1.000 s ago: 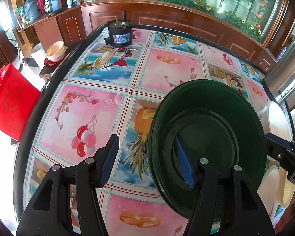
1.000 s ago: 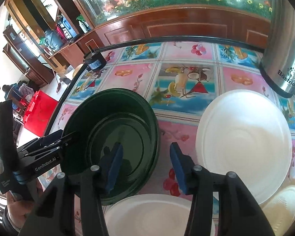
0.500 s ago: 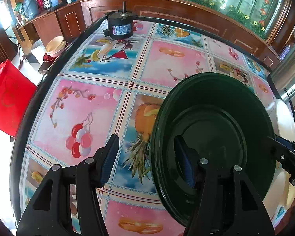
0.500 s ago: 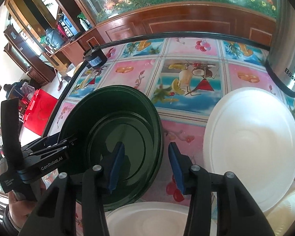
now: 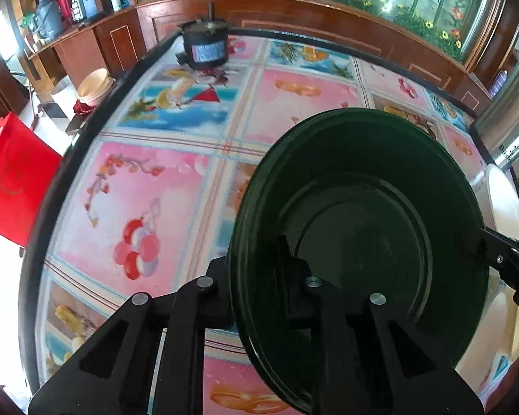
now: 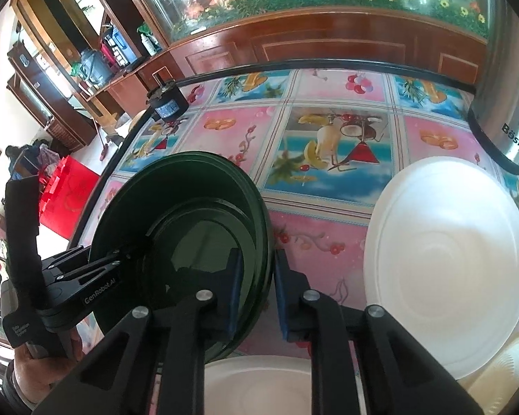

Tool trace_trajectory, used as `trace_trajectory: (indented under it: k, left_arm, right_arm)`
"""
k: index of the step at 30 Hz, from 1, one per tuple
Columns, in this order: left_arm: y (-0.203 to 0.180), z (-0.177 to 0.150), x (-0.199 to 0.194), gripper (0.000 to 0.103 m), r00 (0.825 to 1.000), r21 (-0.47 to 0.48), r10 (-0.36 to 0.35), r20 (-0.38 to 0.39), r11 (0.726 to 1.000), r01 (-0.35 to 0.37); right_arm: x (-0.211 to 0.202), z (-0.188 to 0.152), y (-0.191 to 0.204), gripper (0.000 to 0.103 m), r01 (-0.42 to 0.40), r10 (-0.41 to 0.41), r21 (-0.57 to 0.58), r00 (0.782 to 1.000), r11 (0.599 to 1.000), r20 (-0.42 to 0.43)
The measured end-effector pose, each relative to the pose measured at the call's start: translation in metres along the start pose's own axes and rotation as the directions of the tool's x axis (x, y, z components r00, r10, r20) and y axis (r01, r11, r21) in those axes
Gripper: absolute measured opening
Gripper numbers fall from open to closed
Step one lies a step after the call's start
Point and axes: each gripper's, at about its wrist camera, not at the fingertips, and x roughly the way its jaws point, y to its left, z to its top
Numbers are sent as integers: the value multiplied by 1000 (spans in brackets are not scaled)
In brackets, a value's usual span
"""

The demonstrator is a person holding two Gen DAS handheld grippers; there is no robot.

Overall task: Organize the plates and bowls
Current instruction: 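Lift the dark green basin off the table with both grippers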

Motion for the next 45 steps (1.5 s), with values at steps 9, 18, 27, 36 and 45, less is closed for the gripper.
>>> trace_trajectory:
  k: [9, 18, 27, 36, 45]
  left_arm:
    - [18, 4, -31, 17, 998, -21, 22, 54, 1000, -21]
    - [29, -5, -60, 17, 996, -24, 9, 92, 1000, -7]
    - [29, -31, -92, 17, 993, -3, -12, 121, 1000, 13]
    - [29, -57, -117, 17, 990, 15, -31, 135, 999, 29]
    - [30, -86, -137, 17, 988, 16, -64, 137, 998, 62]
  right_arm:
    - [-14, 7, 22, 16, -32, 33, -13, 999, 999, 38]
    - [-27, 0, 41, 16, -38, 40, -49, 998, 998, 46]
    - [-47, -21, 49, 16, -45, 49, -61, 997, 997, 56]
    - [-67, -43, 57, 16, -46, 50, -64, 997, 997, 65]
    - [-87, -71, 62, 16, -50, 55, -62, 995, 997, 77]
